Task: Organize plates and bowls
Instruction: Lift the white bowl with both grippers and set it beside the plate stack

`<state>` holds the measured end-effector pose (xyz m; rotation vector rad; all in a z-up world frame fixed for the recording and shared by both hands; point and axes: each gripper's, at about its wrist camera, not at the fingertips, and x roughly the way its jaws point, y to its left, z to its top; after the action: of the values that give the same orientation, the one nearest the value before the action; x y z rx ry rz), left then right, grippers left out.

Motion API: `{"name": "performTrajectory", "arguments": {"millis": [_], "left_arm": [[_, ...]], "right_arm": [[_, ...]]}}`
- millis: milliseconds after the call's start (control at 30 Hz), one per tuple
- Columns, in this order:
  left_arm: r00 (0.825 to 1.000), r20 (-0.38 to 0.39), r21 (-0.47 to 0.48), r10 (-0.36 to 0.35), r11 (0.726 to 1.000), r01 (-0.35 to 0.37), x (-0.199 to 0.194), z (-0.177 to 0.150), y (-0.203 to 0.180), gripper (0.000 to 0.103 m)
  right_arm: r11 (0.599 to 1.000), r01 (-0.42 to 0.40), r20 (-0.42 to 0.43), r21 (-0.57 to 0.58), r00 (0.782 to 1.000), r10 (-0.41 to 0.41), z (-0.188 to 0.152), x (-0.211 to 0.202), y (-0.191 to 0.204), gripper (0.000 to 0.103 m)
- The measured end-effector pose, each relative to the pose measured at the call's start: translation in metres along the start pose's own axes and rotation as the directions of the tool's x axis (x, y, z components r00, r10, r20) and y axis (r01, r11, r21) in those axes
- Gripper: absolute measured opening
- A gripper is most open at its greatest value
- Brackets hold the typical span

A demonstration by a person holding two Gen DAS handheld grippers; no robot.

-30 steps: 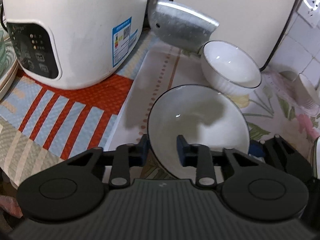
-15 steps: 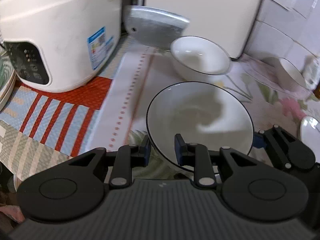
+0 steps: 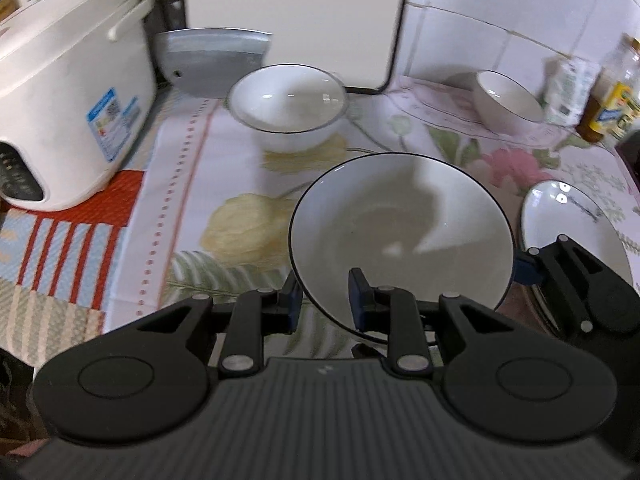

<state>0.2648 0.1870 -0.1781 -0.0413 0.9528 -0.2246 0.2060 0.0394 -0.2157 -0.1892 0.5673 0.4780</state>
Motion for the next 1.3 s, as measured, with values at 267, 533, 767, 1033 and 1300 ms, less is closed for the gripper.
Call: {"name": "performTrajectory", "arguments": {"millis": [267, 533, 767, 1033, 1300], "left_arm": [[0.999, -0.031, 0.037, -0.033, 0.999, 0.035, 0.031, 0.002, -0.018, 0.023], [0.997, -0.061, 0.015, -0.054, 0.998, 0.055, 0.062, 0.007, -0.017, 0.023], [0.996, -0.064, -0.01, -0.069, 0.998, 0.068, 0.064, 0.006, -0.016, 0.023], [0.994, -0.038, -0.056, -0.098, 0.994, 0.096, 0.038, 0.004, -0.015, 0.038], [0.993, -0.026, -0.019, -0.119, 0.993, 0.118, 0.001, -0.001, -0.023, 0.043]], "right_arm": [[0.997, 0.076, -0.02, 0.032, 0.997, -0.075, -0.017, 0.003, -0.014, 0.095], [0.991, 0.12, -0.065, 0.055, 0.991, -0.116, -0.027, 0.03, -0.027, 0.095], [0.979, 0.192, -0.102, -0.066, 0.975, -0.198, -0.028, 0.04, -0.017, 0.095], [0.981, 0.172, -0.163, -0.085, 0.969, -0.184, -0.019, 0.01, -0.02, 0.095], [0.991, 0.118, -0.103, -0.067, 0.987, -0.124, -0.008, -0.058, -0.033, 0.095]]}}
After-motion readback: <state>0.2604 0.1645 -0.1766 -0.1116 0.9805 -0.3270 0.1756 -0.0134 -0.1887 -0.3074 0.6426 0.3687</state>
